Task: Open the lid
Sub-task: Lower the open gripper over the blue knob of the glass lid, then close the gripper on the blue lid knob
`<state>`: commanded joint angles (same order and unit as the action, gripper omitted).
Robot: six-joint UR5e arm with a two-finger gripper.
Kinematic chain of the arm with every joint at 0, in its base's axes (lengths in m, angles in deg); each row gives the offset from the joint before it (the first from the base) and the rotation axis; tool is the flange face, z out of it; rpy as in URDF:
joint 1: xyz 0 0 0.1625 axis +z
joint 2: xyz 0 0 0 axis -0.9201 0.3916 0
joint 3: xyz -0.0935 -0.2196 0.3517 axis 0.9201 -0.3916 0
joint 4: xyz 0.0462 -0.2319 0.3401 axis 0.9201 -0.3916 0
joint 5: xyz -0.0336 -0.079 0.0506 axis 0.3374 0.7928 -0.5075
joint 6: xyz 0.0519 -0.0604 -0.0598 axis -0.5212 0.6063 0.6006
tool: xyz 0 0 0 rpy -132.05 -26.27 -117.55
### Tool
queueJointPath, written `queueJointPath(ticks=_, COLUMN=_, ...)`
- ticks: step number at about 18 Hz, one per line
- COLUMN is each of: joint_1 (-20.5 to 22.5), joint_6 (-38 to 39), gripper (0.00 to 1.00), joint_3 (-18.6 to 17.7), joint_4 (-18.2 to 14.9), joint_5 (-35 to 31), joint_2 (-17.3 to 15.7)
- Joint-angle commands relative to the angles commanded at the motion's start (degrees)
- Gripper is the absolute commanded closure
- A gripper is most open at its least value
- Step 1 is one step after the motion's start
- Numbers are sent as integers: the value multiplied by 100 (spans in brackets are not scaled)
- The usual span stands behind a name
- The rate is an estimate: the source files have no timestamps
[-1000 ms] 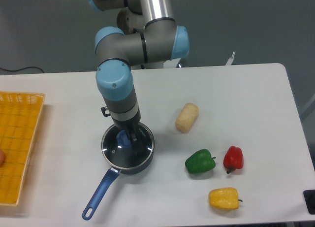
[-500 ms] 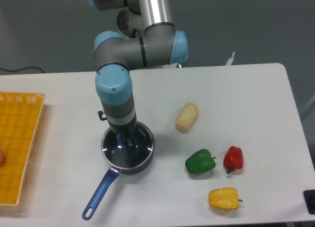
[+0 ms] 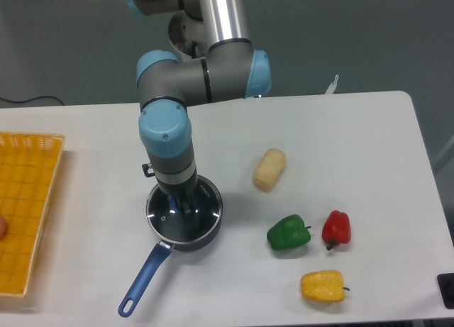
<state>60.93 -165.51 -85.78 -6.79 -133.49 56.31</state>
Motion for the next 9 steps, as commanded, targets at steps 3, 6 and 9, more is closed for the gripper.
queueJointPath(ticks=3, joint_1=0, joint_6=0, gripper=0, joint_3=-26, joint_4=0, joint_5=-9, joint_2=9)
queueJointPath(ticks=6, joint_1=0, joint_6=-9, gripper=0, joint_3=-35, joint_4=0, joint_5=-9, joint_2=44)
queueJointPath(ticks=9, joint_1=0, joint_6=0, gripper=0, joint_3=-53, joint_4=0, joint_5=-18, joint_2=79)
